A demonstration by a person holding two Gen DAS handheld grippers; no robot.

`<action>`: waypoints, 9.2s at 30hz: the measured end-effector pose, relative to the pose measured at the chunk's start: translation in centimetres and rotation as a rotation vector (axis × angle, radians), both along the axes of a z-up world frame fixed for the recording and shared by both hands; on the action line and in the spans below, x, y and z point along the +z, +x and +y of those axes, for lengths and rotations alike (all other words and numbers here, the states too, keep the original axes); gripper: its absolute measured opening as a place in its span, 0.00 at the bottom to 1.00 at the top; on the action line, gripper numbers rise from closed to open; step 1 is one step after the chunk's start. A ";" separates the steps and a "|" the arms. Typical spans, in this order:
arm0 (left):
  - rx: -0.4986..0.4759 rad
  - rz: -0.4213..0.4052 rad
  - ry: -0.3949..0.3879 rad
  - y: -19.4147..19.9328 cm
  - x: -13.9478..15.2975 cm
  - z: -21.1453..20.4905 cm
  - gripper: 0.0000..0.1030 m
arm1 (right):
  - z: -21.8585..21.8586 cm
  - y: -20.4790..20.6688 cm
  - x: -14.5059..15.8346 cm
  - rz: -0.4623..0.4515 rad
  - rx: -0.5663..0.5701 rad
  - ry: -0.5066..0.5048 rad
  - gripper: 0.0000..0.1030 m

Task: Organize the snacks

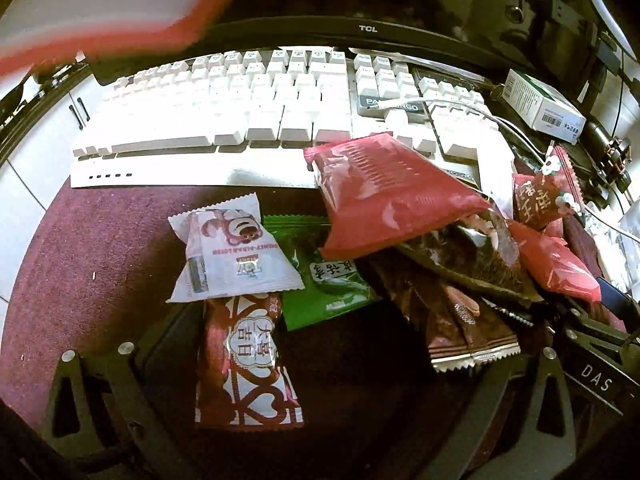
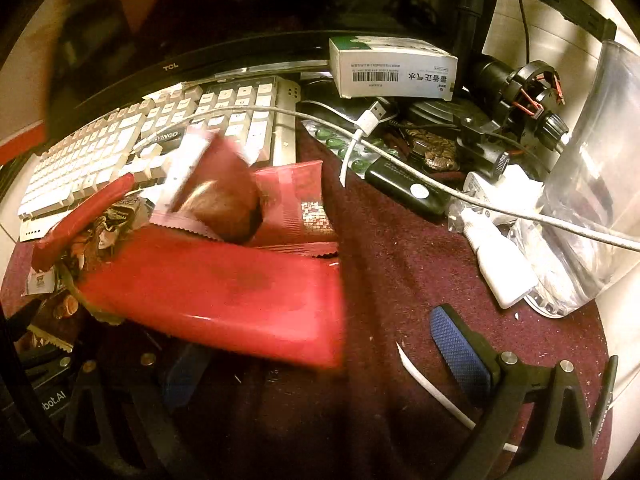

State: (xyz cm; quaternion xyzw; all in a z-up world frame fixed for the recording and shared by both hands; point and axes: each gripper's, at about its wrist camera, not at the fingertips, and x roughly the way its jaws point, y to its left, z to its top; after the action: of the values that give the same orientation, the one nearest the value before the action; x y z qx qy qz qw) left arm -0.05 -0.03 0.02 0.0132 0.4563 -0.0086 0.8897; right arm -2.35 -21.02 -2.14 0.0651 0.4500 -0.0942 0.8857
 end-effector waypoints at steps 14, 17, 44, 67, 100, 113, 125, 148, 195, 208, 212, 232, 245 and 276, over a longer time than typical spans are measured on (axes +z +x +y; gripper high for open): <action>0.022 0.001 0.003 -1.5 0.1 -0.4 1.00 | 0.0 0.1 0.1 0.004 -0.001 0.000 1.00; 0.030 0.001 -0.002 -2.5 0.1 -0.3 1.00 | 0.0 0.1 0.1 0.005 -0.001 0.000 1.00; 0.026 0.012 -0.001 -2.8 0.2 -0.5 1.00 | 0.1 0.1 0.1 0.004 0.000 0.000 1.00; 0.027 0.012 0.000 -2.7 0.2 -0.6 1.00 | 0.1 0.1 0.1 0.005 0.001 0.000 1.00; 0.028 0.011 0.000 -2.7 0.2 -0.4 1.00 | 0.1 0.1 0.1 0.004 0.001 0.000 1.00; 0.036 0.016 0.004 -2.8 0.3 -0.5 1.00 | 0.1 -0.1 0.1 0.004 0.017 0.000 1.00; -0.020 -0.150 0.157 -9.1 3.6 -2.4 1.00 | -1.3 -5.4 0.1 0.055 0.152 0.014 1.00; 0.029 -0.274 0.162 -12.6 7.4 8.8 1.00 | 2.0 -5.9 5.4 -0.087 0.314 -0.093 0.99; -0.068 0.025 -0.098 -6.4 1.6 1.2 0.30 | -1.0 1.4 2.2 -0.117 0.562 0.344 0.23; -0.130 -0.079 -0.105 -11.7 4.9 3.9 0.30 | -2.1 0.7 3.4 -0.121 0.668 0.746 0.13; -0.076 -0.152 -0.088 -12.7 7.1 7.4 0.30 | -0.9 0.3 3.6 -0.097 0.674 0.927 0.13; 0.298 -0.095 0.043 -10.7 4.9 21.9 0.32 | 23.3 3.6 1.6 0.081 0.642 0.821 0.31; 0.273 -0.170 -0.014 -14.6 6.7 21.7 0.42 | 25.8 -0.6 1.8 0.306 0.720 0.637 0.52; -0.039 -0.068 -0.018 -4.7 7.9 2.6 0.63 | -2.1 4.5 1.3 -0.095 0.308 0.617 0.40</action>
State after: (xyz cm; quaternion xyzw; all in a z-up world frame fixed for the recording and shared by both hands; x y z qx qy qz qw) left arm -4.74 2.53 7.92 0.0144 0.4255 -0.0294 0.9044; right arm 2.10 -23.12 -0.86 0.2653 0.4201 0.1840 0.8481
